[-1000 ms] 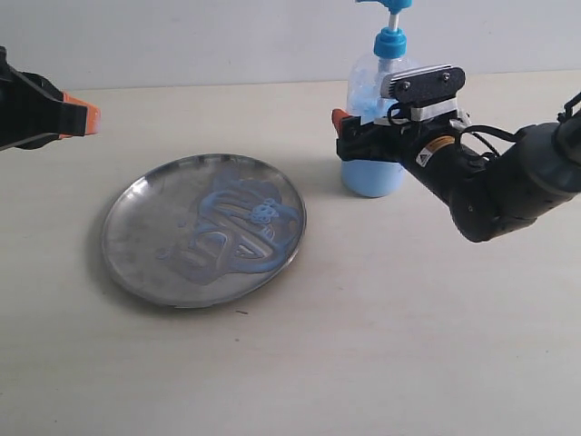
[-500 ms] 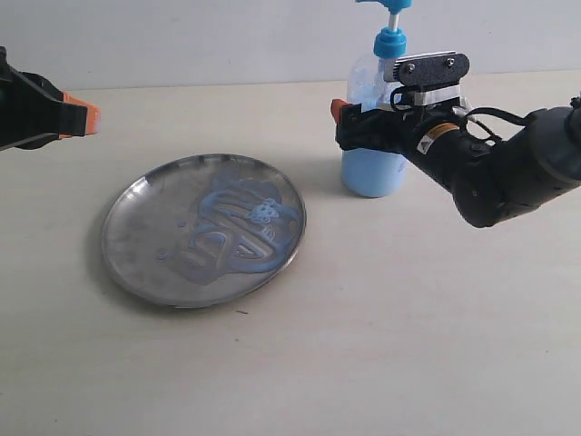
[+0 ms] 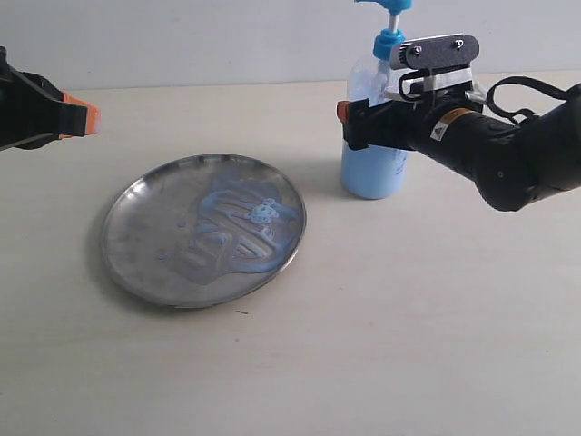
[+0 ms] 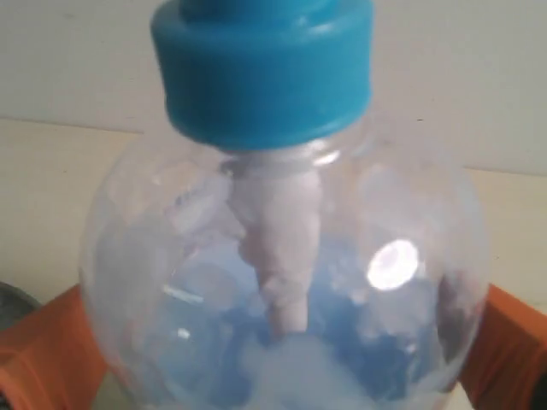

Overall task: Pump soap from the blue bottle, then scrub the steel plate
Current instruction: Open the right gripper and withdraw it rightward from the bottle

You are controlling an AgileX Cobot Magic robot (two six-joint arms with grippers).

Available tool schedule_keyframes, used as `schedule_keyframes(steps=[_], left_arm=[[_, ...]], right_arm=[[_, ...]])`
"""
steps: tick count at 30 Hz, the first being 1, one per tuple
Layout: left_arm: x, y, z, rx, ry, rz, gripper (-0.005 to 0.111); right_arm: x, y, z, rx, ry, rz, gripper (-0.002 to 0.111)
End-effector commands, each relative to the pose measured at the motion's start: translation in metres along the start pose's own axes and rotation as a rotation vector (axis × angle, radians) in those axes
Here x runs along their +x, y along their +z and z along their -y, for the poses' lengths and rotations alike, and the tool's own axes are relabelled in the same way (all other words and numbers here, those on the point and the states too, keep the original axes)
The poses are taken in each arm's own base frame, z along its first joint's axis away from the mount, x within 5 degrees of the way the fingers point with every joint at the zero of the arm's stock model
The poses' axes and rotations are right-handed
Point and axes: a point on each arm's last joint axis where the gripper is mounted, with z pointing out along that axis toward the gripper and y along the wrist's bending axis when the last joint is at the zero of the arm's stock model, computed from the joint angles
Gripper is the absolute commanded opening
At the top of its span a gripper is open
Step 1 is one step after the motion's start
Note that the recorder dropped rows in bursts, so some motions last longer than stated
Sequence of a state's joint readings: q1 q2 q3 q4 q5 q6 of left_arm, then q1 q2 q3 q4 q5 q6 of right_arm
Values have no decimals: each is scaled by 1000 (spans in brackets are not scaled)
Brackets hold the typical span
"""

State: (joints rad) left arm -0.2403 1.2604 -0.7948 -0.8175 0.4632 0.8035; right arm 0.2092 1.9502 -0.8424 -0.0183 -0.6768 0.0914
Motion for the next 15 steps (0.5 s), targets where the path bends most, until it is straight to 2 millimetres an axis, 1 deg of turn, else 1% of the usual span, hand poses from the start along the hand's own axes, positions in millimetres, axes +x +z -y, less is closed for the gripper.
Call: schedule_keyframes(steps=[1,5,11,15], left_arm=[[-1,-2,-1,-7,7,9,0],[-1,-2,-1,-7,7,9,0],[0,-2,0,-3,6,7,0],[0,-2,0,-2,4,7,0]], right_arm=[[-10,-16,-2,-15,-2,49,97],[-21,-24,-3,-12,-3,37,97],[-28,-39,-3,5,-2,-102,97],[-32,-48,-3,14,21,-157,97]])
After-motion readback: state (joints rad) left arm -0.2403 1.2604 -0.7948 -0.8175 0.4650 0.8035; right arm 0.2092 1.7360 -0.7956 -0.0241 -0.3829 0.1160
